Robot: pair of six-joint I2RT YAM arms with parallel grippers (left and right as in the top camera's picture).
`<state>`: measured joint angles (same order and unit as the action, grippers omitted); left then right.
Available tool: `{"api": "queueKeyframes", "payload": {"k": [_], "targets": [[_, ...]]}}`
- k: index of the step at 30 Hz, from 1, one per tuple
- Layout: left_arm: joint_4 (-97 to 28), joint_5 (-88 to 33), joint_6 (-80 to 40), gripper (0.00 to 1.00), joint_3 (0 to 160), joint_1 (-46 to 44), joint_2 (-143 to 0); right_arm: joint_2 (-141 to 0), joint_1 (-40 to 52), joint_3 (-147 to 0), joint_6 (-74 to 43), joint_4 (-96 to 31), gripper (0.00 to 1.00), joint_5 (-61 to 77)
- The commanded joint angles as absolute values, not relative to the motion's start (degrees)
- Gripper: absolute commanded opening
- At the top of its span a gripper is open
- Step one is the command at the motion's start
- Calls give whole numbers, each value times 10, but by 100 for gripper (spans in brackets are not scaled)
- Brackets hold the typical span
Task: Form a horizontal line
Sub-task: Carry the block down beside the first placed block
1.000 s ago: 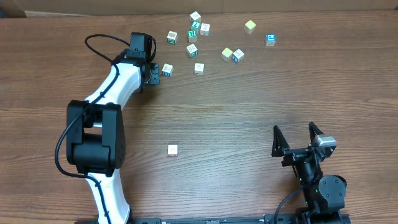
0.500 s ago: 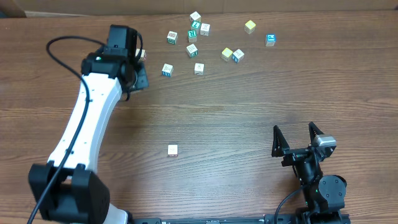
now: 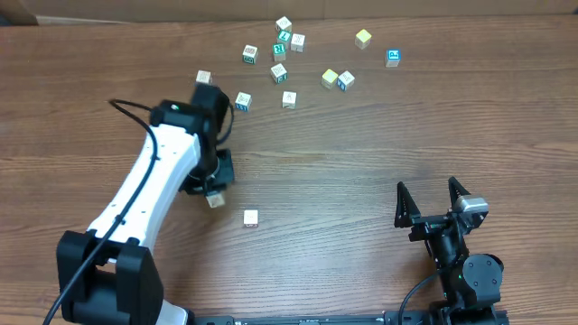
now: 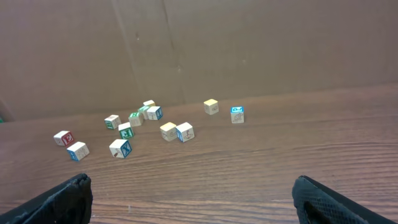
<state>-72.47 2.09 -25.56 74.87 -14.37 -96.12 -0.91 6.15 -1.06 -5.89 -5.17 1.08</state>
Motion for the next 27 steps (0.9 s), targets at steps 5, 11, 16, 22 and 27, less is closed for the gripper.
{"api": "queueKeyframes", "payload": {"k": [5,11,16,22,27], "targets": [[-654,4,-277,24,647,-182,-958,-6,63,-5,-55,-48,100,10],[-613,4,-279,25,606,-185,-958,-6,63,-5,-55,-48,100,10],[-585,4,-279,25,591,-185,-958,-6,63,-5,-55,-48,100,10],[-561,4,-269,26,577,-188,-958,-6,63,-5,-55,-48,100,10],[-545,6,-268,28,564,-193,-958,-6,63,-5,-55,-48,100,10]]}}
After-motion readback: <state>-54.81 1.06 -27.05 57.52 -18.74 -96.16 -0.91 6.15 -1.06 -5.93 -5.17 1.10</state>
